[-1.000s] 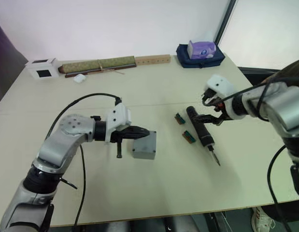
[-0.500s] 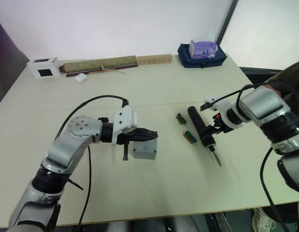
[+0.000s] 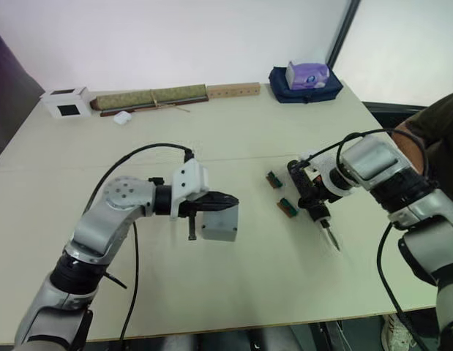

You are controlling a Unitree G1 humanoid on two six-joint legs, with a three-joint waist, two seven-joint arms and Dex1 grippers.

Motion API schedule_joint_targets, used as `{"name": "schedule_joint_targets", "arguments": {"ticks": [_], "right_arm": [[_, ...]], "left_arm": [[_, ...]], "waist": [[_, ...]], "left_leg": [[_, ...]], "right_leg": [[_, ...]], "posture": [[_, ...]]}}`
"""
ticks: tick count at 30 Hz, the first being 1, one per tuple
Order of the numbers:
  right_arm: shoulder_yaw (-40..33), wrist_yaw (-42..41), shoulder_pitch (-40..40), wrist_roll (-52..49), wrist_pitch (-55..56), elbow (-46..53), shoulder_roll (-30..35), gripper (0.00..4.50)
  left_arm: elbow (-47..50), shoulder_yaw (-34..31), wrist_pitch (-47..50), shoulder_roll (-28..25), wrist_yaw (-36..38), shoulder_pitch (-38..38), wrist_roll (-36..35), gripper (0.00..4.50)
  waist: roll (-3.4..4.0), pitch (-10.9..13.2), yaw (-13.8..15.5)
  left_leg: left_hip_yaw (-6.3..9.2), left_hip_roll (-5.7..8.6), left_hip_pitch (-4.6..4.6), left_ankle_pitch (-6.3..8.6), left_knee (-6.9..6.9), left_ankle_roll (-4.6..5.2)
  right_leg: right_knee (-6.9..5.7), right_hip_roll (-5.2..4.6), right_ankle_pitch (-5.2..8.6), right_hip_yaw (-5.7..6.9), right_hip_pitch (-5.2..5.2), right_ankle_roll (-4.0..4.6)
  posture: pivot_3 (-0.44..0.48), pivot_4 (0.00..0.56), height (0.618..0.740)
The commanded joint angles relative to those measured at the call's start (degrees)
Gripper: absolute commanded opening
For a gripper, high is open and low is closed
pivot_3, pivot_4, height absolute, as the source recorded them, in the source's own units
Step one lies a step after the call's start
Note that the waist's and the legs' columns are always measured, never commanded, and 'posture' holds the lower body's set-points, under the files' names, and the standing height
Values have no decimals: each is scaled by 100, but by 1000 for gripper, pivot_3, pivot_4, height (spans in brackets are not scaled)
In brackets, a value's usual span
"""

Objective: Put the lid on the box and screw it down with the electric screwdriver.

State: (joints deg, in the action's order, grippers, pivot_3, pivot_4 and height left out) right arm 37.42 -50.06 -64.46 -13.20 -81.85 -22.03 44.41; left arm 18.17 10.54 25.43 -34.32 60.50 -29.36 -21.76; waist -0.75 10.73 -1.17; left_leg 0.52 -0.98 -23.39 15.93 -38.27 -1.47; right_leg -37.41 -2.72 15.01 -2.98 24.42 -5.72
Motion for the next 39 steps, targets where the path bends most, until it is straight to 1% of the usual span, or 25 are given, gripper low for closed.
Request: {"name": "schedule_joint_targets", "arguments": {"ticks": [1, 2, 3, 5, 8, 9, 10, 11, 13, 15, 16, 17, 18, 21, 23, 25, 28, 31, 34, 39], "right_arm": [[-303, 60, -156, 60, 49, -151, -73, 2127], [-433, 93, -190, 72, 74, -179, -46, 1697], [-542, 119, -211, 81, 94, -159, -24, 1556], [-753, 211, -236, 90, 41, -22, -3, 1507], [-1123, 280, -198, 34, 94, 435, 159, 1507], [-1305, 336, -102, 45, 338, 854, 256, 1507], [-1721, 409, 5, -81, 448, 1287, 202, 1507], [-2231, 417, 152, -307, 625, 1835, 88, 1507], [-3010, 481, 444, -623, 1036, 2642, -189, 1507], [-3684, 823, 854, -797, 1727, 3547, -708, 1507], [-4018, 997, 1086, -943, 2135, 3975, -1073, 1507], [-4208, 1149, 1270, -1020, 2407, 4252, -1364, 1507], [-4256, 1290, 1426, -1011, 2582, 4445, -1555, 1507], [-4076, 1697, 1785, -791, 3069, 4713, -1923, 1507], [-4129, 1943, 2051, -903, 3469, 4840, -2371, 1507], [-4038, 2037, 2294, -894, 3936, 4940, -2634, 1507], [-3933, 2129, 2561, -900, 4352, 4969, -2874, 1507], [-3893, 2001, 2969, -1228, 4762, 5089, -3205, 1507], [-3800, 2106, 3264, -1274, 4937, 5168, -3410, 1507], [-3666, 2161, 3504, -1324, 4966, 5213, -3419, 1507]], "left_arm": [[-12, -84, -164, -119, -5, 14, 93, 0], [-67, -84, -181, -149, 16, 11, 120, 0], [-120, -92, -195, -178, 37, 9, 130, 0], [-221, -119, -243, -237, 92, 12, 134, 0], [-327, -75, -246, -272, 120, -15, 187, 0], [-355, -62, -241, -302, 151, -13, 203, 0], [-377, -65, -209, -330, 192, -5, 188, 0], [-390, -47, -201, -374, 249, 8, 199, 0], [-397, -19, -178, -425, 322, 21, 195, 0], [-451, -9, -147, -474, 415, 30, 169, 0], [-481, 27, -134, -479, 455, 26, 186, 0], [-520, 36, -127, -476, 488, 21, 192, 0], [-579, 46, -139, -466, 512, 11, 210, 0], [-839, 73, -212, -446, 604, -38, 263, 0], [-1003, 136, -235, -406, 635, -80, 323, 0], [-1137, 202, -314, -388, 686, -104, 404, 0], [-1282, 220, -342, -307, 686, -125, 432, 0], [-1505, 289, -416, -177, 656, -140, 542, 0], [-1692, 349, -479, -50, 619, -179, 661, 0], [-1771, 374, -528, -24, 688, -213, 729, 0]], "waist": [[0, 0, 3], [0, 0, 0], [1, 1, 1], [5, 3, 3], [7, 4, 5], [8, 5, 6], [9, 5, 9], [9, 6, 3], [10, 6, -16], [9, 5, -38], [9, 5, -35], [8, 5, -34], [9, 5, -18], [7, 4, 48], [1, 0, 58], [1, 0, 44], [3, 1, 16], [2, 1, 14], [2, 1, 5], [2, 0, 13]], "left_leg": [[0, 0, 0, 0, 0, 0], [0, 0, 0, 0, 0, 0], [-1, 0, 0, 0, 0, 0], [-2, 0, -1, 0, 0, 0], [-2, 0, -5, 0, 2, 0], [-2, 0, -5, 0, 3, 0], [-2, 0, -7, 0, 4, 0], [-2, 0, -9, 0, 4, 0], [-2, 0, -9, 0, 9, 0], [0, -3, -8, 0, 9, 0], [3, -5, -8, 0, 12, 0], [2, -9, -8, 0, 11, 0], [5, -9, -8, 0, 14, 0], [3, -6, -8, -1, 4, -1], [2, 3, -8, -3, -2, -6], [0, 6, -8, -4, -7, -6], [-1, 5, -8, -4, -3, -7], [4, 1, -5, -4, 1, -7], [5, 0, -3, -4, 2, -7], [4, 1, 1, -6, 0, -10]], "right_leg": [[0, 0, 0, 0, 0, 0], [0, 0, 0, 0, 0, 0], [0, -1, 0, 0, 0, 0], [-1, -1, -1, 0, 2, 1], [-1, -1, -1, -1, 8, 1], [0, -1, -1, -1, 9, 1], [1, -1, -1, -1, 10, 1], [2, -1, -1, -1, 11, 1], [3, 0, -1, -2, 14, 1], [0, 6, -1, -3, 15, 1], [0, 8, -1, -1, 15, 1], [-2, 11, -1, -1, 16, 1], [-1, 11, 0, 2, 14, 1], [-4, 4, -1, 3, 9, 1], [-4, -7, -1, 4, 2, 1], [-4, -10, -2, 2, -2, -1], [-3, -7, -3, 1, 3, -2], [-4, 0, -3, 2, 3, -1], [-7, 2, -3, 2, 3, -1], [-12, 1, -3, 2, -1, -1]], "posture": [[0, 150, 740], [0, 150, 740], [0, 150, 740], [0, 150, 740], [0, 150, 740], [0, 150, 740], [0, 150, 740], [0, 150, 740], [0, 150, 740], [0, 150, 740], [0, 150, 740], [0, 150, 740], [0, 150, 740], [0, 150, 740], [0, 150, 740], [0, 150, 740], [0, 150, 740], [0, 150, 740], [0, 150, 740], [0, 150, 740]]}}
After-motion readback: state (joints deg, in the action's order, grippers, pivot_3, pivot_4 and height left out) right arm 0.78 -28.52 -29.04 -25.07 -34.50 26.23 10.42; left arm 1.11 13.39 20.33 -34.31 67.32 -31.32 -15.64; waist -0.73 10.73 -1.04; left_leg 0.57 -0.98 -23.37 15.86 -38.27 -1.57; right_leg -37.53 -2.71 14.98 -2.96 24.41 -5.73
